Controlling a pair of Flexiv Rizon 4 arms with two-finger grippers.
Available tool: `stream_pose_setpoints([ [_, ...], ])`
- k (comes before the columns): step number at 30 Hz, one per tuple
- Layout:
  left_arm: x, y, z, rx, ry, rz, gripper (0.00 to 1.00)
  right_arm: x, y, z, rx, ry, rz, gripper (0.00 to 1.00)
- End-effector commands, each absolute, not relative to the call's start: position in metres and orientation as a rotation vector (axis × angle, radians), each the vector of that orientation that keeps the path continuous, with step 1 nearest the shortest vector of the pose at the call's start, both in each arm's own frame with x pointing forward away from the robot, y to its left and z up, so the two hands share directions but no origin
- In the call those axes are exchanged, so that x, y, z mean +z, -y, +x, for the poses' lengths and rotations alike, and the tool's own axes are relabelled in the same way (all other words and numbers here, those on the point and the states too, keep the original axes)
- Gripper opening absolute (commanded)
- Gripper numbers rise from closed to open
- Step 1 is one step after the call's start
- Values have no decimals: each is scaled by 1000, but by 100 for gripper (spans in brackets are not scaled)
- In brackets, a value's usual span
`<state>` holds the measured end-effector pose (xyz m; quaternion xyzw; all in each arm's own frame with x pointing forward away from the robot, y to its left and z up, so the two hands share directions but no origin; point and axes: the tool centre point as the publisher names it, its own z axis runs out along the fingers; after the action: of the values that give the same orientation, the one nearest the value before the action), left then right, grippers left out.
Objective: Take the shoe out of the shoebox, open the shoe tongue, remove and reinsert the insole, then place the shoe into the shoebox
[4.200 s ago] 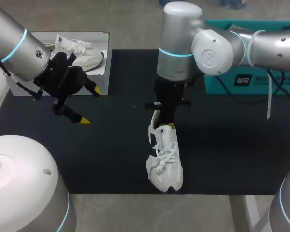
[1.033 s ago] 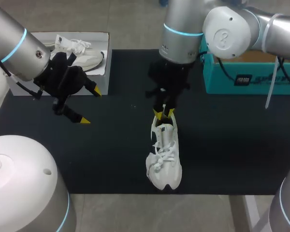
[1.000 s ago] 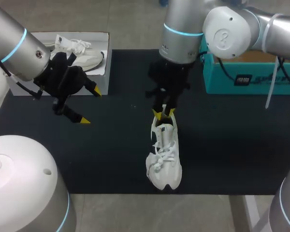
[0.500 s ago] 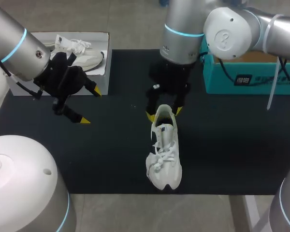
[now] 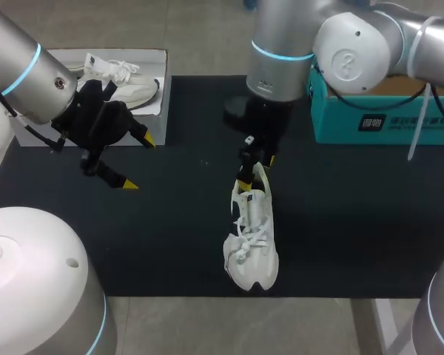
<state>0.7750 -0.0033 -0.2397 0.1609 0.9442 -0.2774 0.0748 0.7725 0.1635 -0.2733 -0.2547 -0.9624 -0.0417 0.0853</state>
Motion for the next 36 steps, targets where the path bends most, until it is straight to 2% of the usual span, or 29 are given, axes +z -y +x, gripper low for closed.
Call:
stream_pose_setpoints([
  [1,-240,3,775,-828,-2834,482,100,-275,-157,771,-225,2914,-230,100],
  [19,-240,3,775,-828,-2834,482,100,-269,-154,775,-163,3009,-302,100],
  [36,-240,3,775,-828,-2834,482,100,-307,-150,862,-167,3036,-180,100],
])
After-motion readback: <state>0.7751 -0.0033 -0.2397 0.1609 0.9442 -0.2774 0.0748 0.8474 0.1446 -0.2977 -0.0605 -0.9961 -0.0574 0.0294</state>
